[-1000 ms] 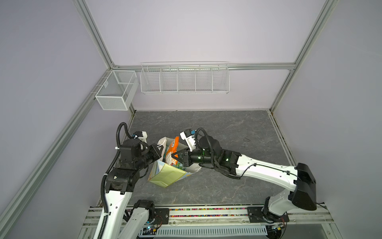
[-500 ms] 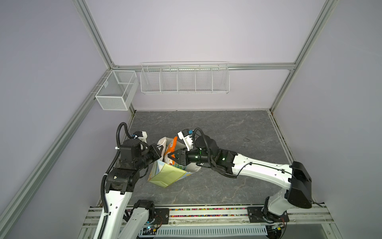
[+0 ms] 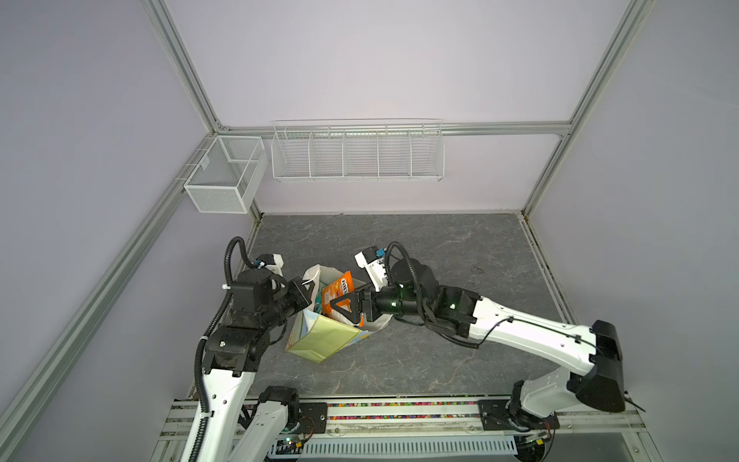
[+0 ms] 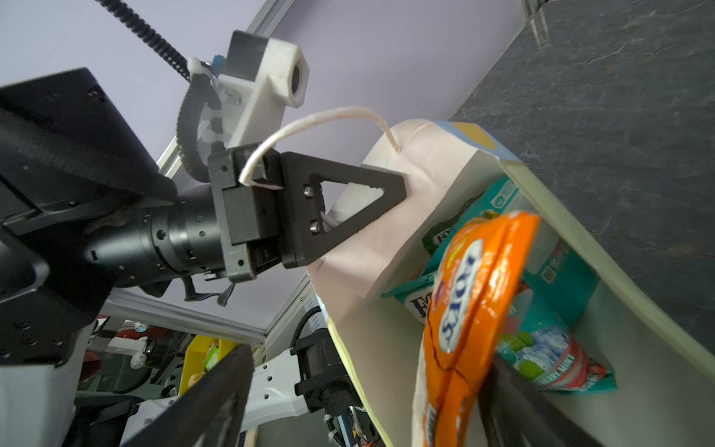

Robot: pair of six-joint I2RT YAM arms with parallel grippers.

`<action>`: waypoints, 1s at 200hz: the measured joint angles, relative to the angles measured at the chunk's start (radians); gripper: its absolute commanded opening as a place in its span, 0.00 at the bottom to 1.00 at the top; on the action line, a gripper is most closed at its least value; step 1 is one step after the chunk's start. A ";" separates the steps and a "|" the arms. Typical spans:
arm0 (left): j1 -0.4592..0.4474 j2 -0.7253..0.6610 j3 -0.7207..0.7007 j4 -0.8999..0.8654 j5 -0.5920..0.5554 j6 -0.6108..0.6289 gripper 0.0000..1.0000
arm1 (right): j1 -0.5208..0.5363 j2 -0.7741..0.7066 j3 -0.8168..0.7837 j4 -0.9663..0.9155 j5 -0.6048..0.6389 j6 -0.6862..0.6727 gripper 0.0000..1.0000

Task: Place the snacks into the paper bag
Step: Place the snack in the paper bag, then shake the paper bag at the center of the table.

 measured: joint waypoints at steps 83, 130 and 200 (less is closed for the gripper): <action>0.000 -0.003 0.000 -0.007 -0.003 0.000 0.00 | -0.004 -0.100 -0.013 -0.132 0.127 -0.069 0.90; 0.000 -0.004 0.002 -0.011 -0.003 0.000 0.00 | -0.015 -0.112 -0.024 -0.281 0.235 -0.081 0.92; 0.000 -0.004 0.005 -0.012 -0.009 0.000 0.00 | -0.074 -0.143 -0.142 -0.384 0.242 -0.042 0.85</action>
